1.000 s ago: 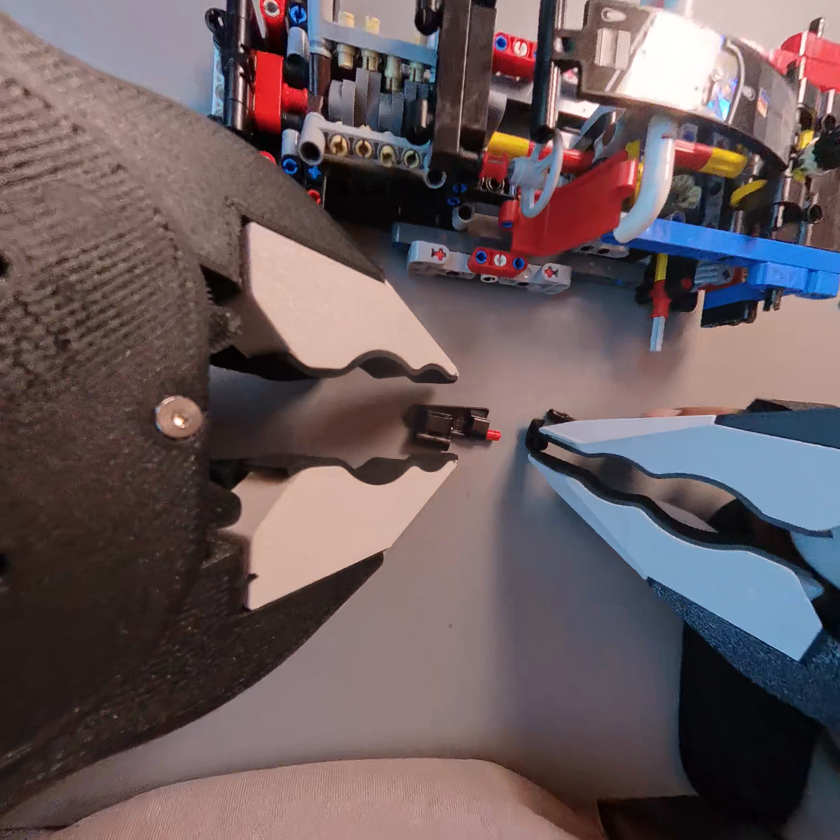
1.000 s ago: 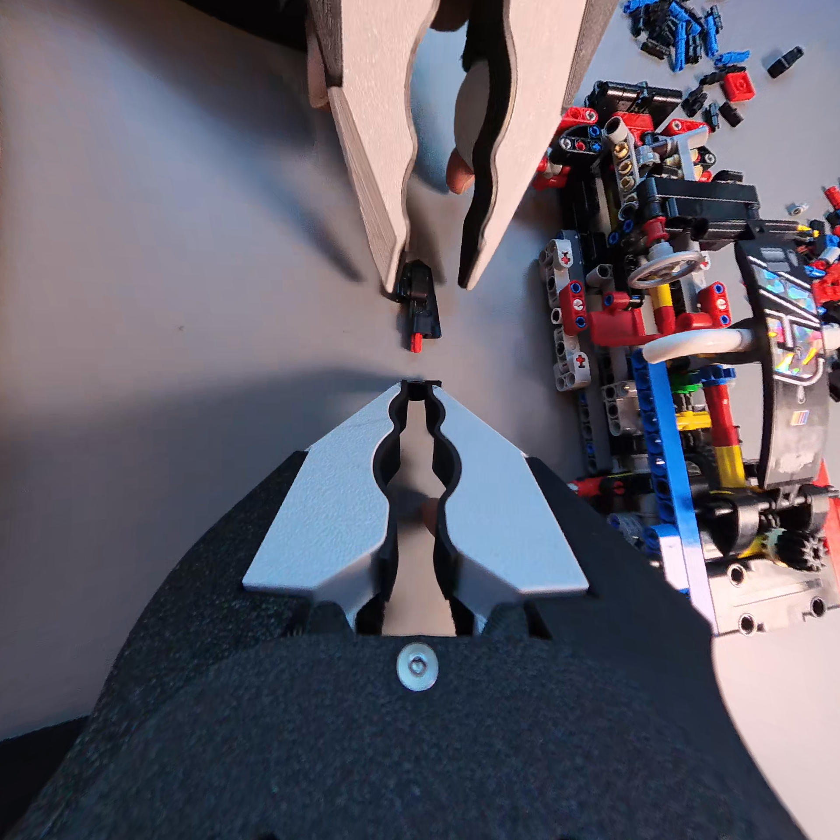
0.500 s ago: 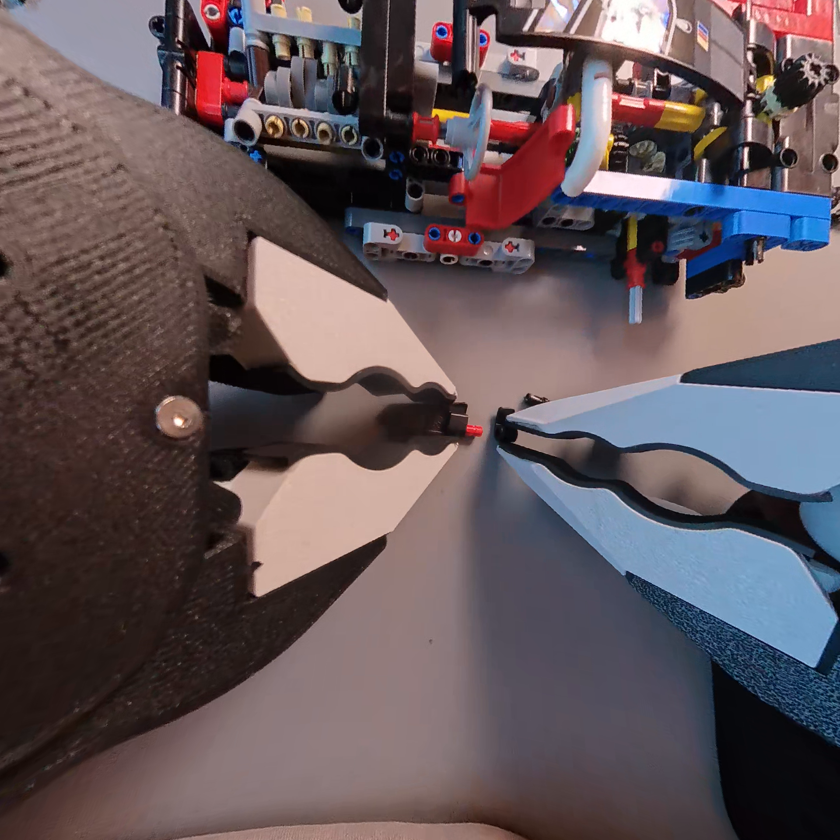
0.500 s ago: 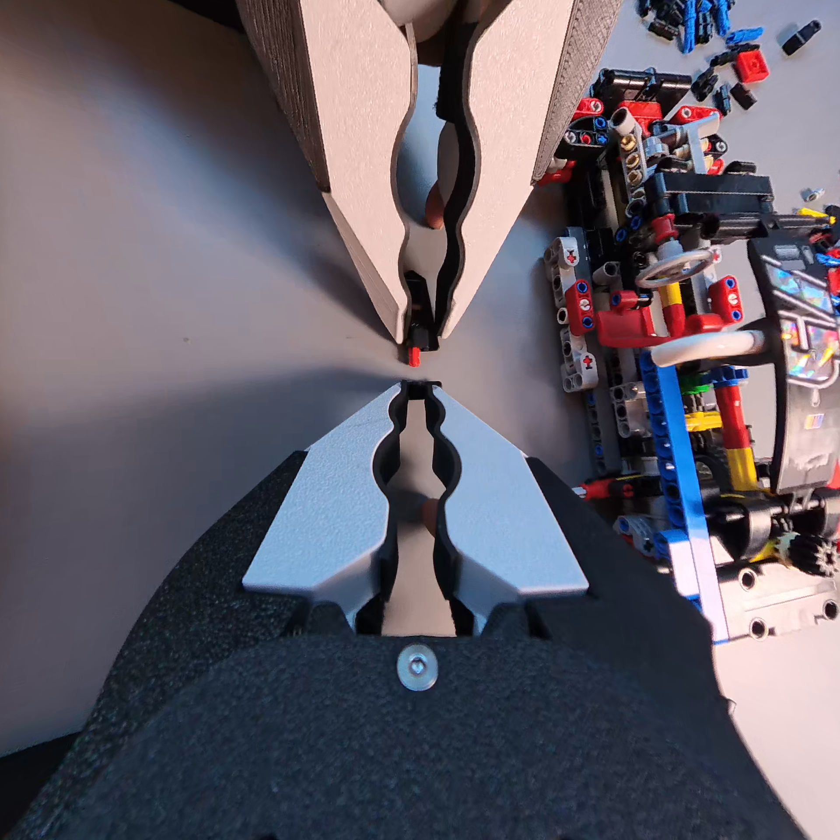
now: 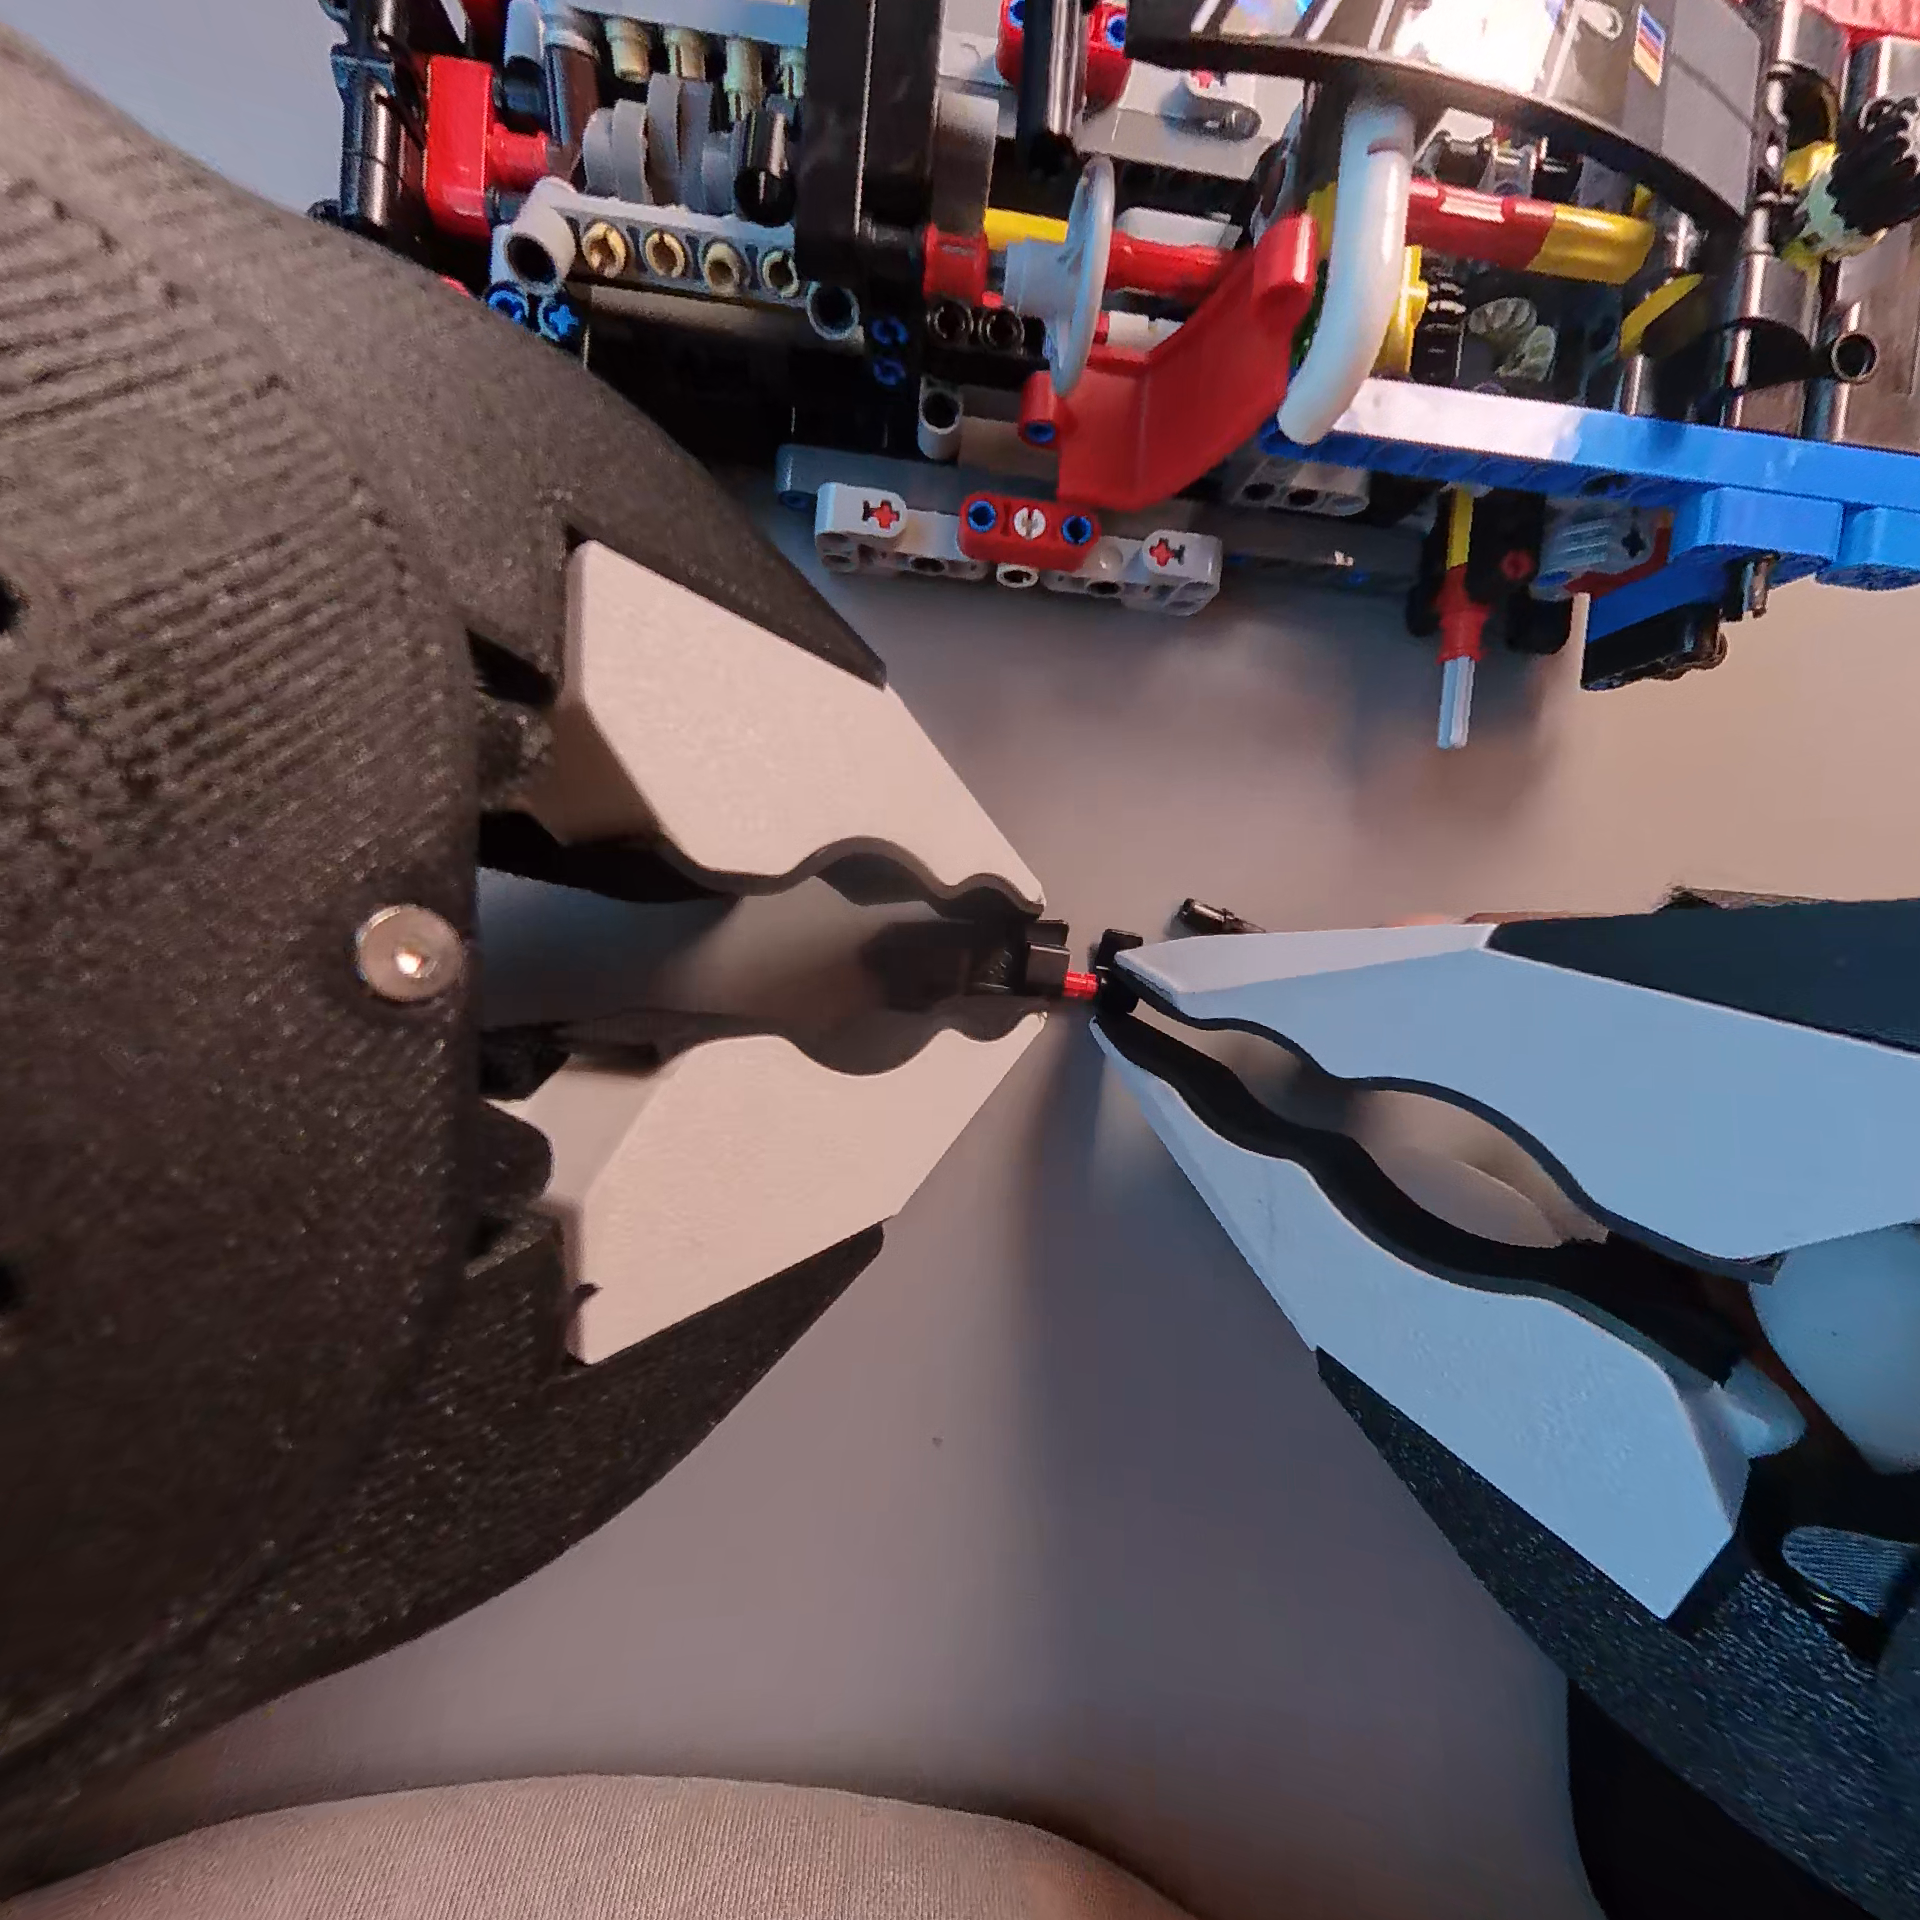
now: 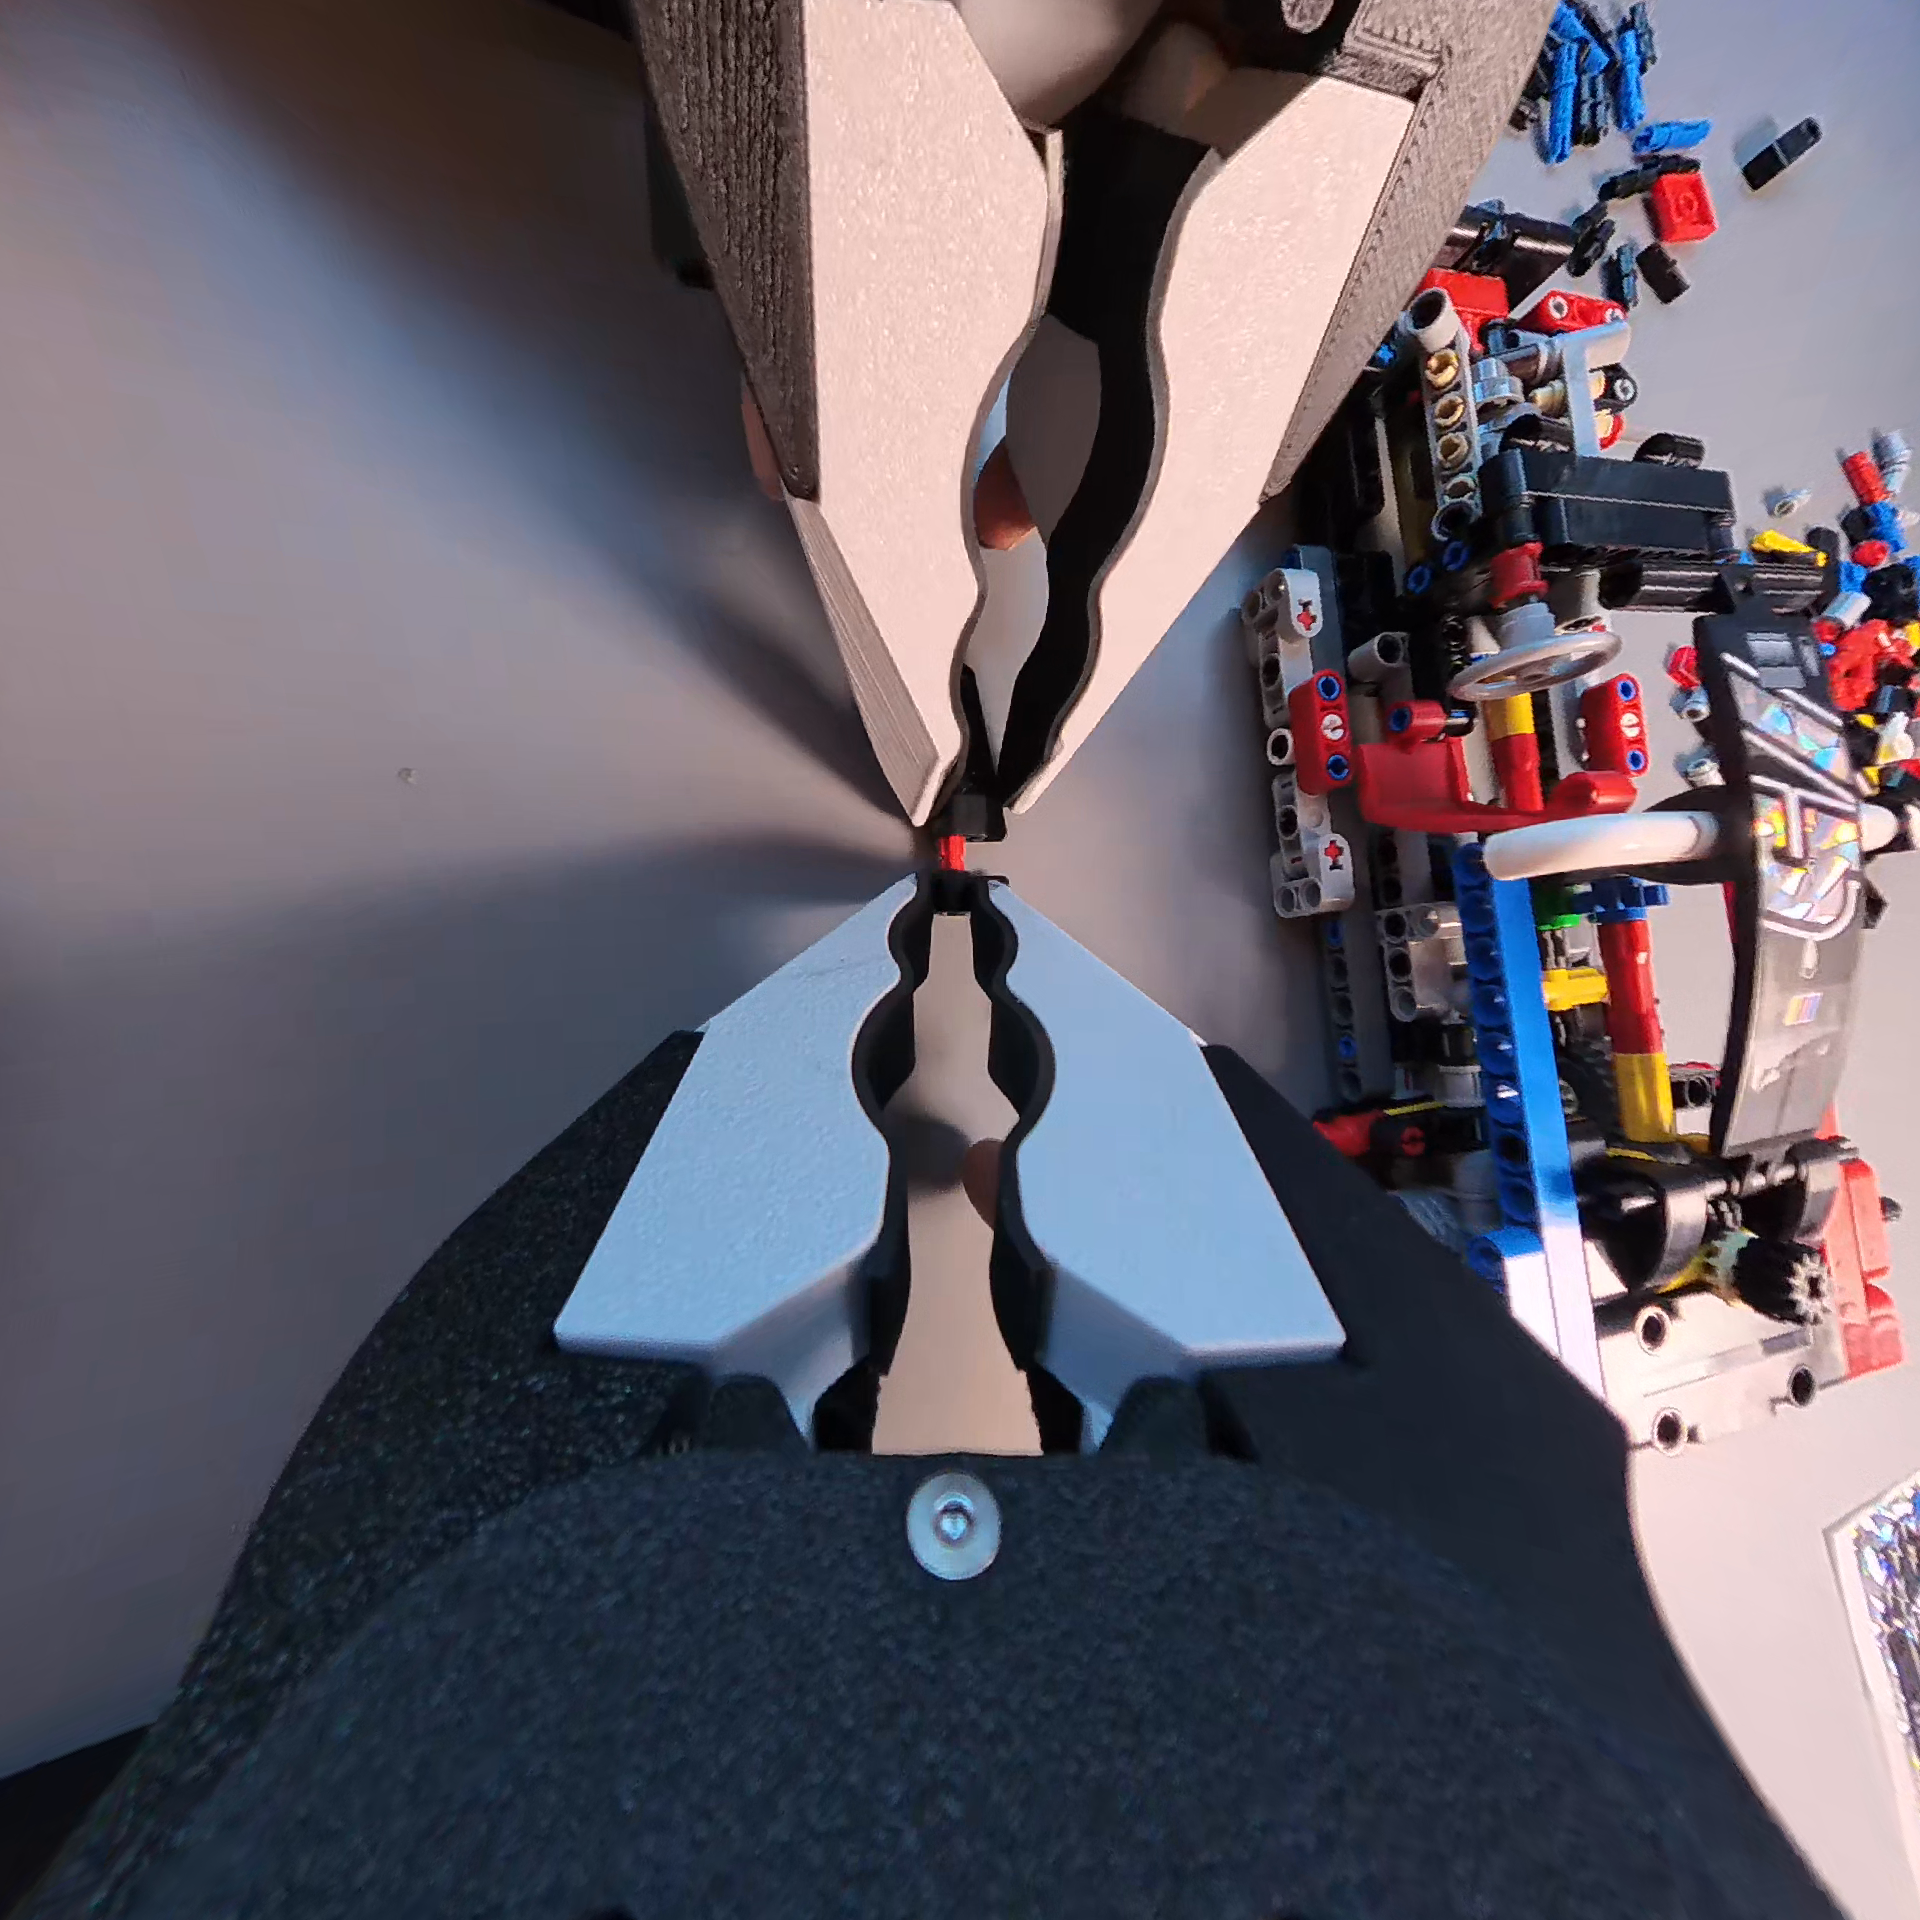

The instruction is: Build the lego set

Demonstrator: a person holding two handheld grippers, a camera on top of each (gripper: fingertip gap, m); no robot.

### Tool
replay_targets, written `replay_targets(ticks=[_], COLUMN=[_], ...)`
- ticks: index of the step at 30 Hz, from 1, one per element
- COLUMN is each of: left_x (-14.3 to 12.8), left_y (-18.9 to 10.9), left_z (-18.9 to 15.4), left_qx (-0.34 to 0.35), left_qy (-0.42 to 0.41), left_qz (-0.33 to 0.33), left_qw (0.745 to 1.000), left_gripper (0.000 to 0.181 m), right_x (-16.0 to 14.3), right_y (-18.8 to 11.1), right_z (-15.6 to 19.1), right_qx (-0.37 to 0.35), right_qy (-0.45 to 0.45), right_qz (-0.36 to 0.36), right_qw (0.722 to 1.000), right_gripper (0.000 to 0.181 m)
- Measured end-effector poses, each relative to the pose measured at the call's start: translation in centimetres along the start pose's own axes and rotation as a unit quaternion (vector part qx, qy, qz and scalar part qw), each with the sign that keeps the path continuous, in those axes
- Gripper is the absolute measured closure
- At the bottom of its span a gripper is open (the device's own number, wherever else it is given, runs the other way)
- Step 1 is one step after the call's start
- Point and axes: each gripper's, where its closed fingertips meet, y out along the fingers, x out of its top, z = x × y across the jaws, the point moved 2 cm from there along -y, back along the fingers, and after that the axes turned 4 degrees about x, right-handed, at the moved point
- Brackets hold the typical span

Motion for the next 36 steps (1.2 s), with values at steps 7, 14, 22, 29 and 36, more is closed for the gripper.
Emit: replay_targets(ticks=[7,14,22,29,36], left_x=[0.1,0.2,0.2,0.3,2.6], left_y=[0.1,0.2,0.2,-0.1,-4.4], left_z=[0.0,-0.1,-0.7,-0.5,0.8], left_qx=[0.013,-0.003,-0.028,-0.01,0.128], left_qy=[0.006,0.036,0.084,0.086,0.159], left_qz=[-0.009,-0.024,-0.035,-0.058,-0.203], left_qw=[1.0,0.999,0.996,0.995,0.958], left_gripper=[0.17,0.17,0.17,0.17,0.169], right_x=[-0.1,-0.1,0.2,0.4,3.1], right_y=[0.0,0.0,0.1,-0.1,-4.9], right_z=[0.0,0.1,0.6,0.5,-2.2], right_qx=[-0.011,-0.012,0.022,-0.008,-0.017], right_qy=[0.005,-0.02,-0.05,-0.024,0.164], right_qz=[-0.016,-0.032,-0.042,-0.045,-0.235], right_qw=[1.0,0.999,0.998,0.999,0.958], right_gripper=[0.176,0.177,0.177,0.175,0.153])
